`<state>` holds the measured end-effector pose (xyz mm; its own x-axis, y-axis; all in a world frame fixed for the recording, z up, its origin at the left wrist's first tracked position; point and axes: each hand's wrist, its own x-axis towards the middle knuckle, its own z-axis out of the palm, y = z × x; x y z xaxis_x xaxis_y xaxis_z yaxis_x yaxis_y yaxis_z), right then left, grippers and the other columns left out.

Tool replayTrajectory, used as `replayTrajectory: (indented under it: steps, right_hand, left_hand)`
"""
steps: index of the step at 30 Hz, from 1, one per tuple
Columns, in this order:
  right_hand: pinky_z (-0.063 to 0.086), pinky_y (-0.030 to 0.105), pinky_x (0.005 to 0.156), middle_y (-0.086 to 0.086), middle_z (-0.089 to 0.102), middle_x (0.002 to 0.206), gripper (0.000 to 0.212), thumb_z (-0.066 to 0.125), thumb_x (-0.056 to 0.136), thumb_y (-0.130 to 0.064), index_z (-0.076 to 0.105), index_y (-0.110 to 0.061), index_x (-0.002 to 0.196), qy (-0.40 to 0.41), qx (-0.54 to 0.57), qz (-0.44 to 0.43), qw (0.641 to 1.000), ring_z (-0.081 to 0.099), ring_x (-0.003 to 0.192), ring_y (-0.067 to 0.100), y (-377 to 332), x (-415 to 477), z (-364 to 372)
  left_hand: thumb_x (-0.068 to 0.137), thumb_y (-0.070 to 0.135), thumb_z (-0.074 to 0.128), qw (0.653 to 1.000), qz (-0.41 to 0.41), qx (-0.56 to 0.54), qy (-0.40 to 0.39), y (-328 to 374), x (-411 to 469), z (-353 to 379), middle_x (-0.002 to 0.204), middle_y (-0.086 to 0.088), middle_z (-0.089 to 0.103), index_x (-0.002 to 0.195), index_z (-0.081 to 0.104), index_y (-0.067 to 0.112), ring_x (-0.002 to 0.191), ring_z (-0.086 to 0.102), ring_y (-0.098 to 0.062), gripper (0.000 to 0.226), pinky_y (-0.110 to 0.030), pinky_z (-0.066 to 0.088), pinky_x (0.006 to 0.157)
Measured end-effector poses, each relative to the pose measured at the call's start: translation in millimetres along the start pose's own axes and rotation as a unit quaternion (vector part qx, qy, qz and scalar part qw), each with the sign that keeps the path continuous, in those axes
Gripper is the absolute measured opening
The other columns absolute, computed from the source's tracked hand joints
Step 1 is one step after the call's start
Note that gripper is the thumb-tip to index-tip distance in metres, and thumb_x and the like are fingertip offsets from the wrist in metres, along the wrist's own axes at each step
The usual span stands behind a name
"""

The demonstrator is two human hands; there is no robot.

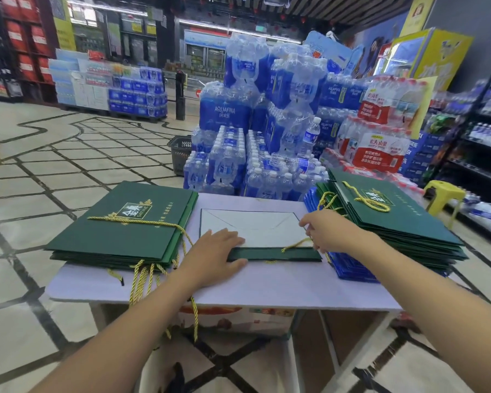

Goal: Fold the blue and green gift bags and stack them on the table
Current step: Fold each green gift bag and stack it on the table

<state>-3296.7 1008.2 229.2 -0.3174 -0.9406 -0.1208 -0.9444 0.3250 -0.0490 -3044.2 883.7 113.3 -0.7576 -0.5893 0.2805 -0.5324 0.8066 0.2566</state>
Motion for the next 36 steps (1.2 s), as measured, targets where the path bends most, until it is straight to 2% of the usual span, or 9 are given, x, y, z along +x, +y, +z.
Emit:
replayTrajectory:
  steps: [3, 10, 15, 17, 21, 25, 28, 32, 36]
  right_hand:
    - [0.057, 0.039, 0.081, 0.012, 0.062, 0.132, 0.062, 0.047, 0.09, 0.005, 0.045, -0.017, 0.148, -0.027, -0.111, -0.001, 0.993, 0.064, 0.111, 0.032, -2, 7, 23]
    - [0.054, 0.041, 0.086, 0.007, 0.06, 0.122, 0.029, 0.046, 0.098, -0.022, 0.064, -0.017, 0.12, 0.029, -0.237, 0.013, 0.971, 0.055, 0.113, 0.03, -4, 19, 44]
    - [0.052, 0.033, 0.072, 0.003, 0.073, 0.088, 0.019, 0.045, 0.1, -0.026, 0.057, -0.013, 0.109, -0.017, 0.117, 0.044, 0.992, 0.065, 0.077, 0.018, -29, 10, 15]
    - [0.053, 0.027, 0.064, 0.003, 0.071, 0.079, 0.019, 0.046, 0.101, -0.015, 0.06, -0.014, 0.115, -0.06, 0.297, 0.037, 0.952, 0.063, 0.069, 0.014, -42, 6, 0]
    - [0.059, 0.031, 0.074, 0.009, 0.078, 0.103, 0.021, 0.054, 0.103, -0.01, 0.069, -0.011, 0.116, -0.111, 0.492, 0.015, 0.863, 0.075, 0.091, 0.019, -55, 6, -13]
    - [0.055, 0.027, 0.069, 0.005, 0.079, 0.096, 0.014, 0.061, 0.098, -0.014, 0.072, -0.014, 0.106, -0.064, 0.335, -0.001, 0.94, 0.071, 0.081, 0.016, -47, 16, 11]
    - [0.046, 0.023, 0.075, -0.018, 0.067, 0.083, 0.015, 0.065, 0.092, -0.024, 0.076, -0.027, 0.102, -0.03, 0.136, -0.029, 0.99, 0.063, 0.088, 0.011, -38, 17, 27]
    - [0.043, 0.029, 0.074, -0.014, 0.061, 0.108, 0.026, 0.063, 0.086, -0.037, 0.07, -0.041, 0.11, 0.058, 0.023, -0.037, 0.997, 0.061, 0.104, 0.014, -40, 15, 36]
    - [0.044, 0.032, 0.075, -0.011, 0.052, 0.102, 0.021, 0.064, 0.088, -0.047, 0.068, -0.044, 0.108, 0.111, 0.023, -0.093, 0.989, 0.057, 0.095, 0.014, -56, 18, 48]
  left_hand:
    - [0.097, 0.065, 0.047, 1.0, -0.029, 0.0, -0.004, -1, -2, 3, 0.162, 0.013, 0.036, 0.151, 0.044, 0.037, 0.154, 0.023, -0.013, 0.061, -0.05, 0.006, 0.128]
    - [0.096, 0.07, 0.041, 0.997, -0.075, -0.002, -0.007, 0, -6, 4, 0.166, 0.017, 0.029, 0.151, 0.04, 0.046, 0.157, 0.013, -0.013, 0.06, -0.065, -0.001, 0.123]
    - [0.097, 0.07, 0.04, 0.997, -0.08, -0.001, -0.019, -3, -5, 5, 0.167, 0.015, 0.027, 0.152, 0.037, 0.046, 0.158, 0.013, -0.015, 0.06, -0.065, 0.009, 0.124]
    - [0.096, 0.07, 0.04, 0.997, -0.075, -0.001, -0.016, -3, -4, 6, 0.167, 0.014, 0.027, 0.152, 0.037, 0.045, 0.157, 0.014, -0.014, 0.061, -0.064, 0.01, 0.124]
    - [0.096, 0.067, 0.043, 0.997, -0.069, -0.014, -0.017, -3, -4, 6, 0.167, 0.014, 0.028, 0.154, 0.037, 0.042, 0.157, 0.014, -0.013, 0.063, -0.061, 0.008, 0.126]
    - [0.097, 0.065, 0.044, 0.997, -0.065, -0.022, -0.022, -2, -4, 4, 0.167, 0.014, 0.027, 0.155, 0.037, 0.041, 0.157, 0.013, -0.012, 0.062, -0.059, 0.007, 0.126]
    - [0.098, 0.063, 0.045, 0.997, -0.062, -0.03, -0.021, -3, -5, 3, 0.167, 0.014, 0.027, 0.155, 0.037, 0.04, 0.157, 0.013, -0.011, 0.063, -0.056, 0.006, 0.127]
    - [0.097, 0.06, 0.048, 0.997, -0.051, -0.046, -0.016, -4, -4, 4, 0.167, 0.013, 0.028, 0.156, 0.038, 0.037, 0.156, 0.014, -0.009, 0.064, -0.049, 0.006, 0.128]
    - [0.098, 0.062, 0.044, 0.998, -0.043, -0.041, -0.019, -6, -3, 7, 0.167, 0.012, 0.028, 0.156, 0.038, 0.037, 0.156, 0.014, -0.009, 0.064, -0.05, 0.008, 0.128]
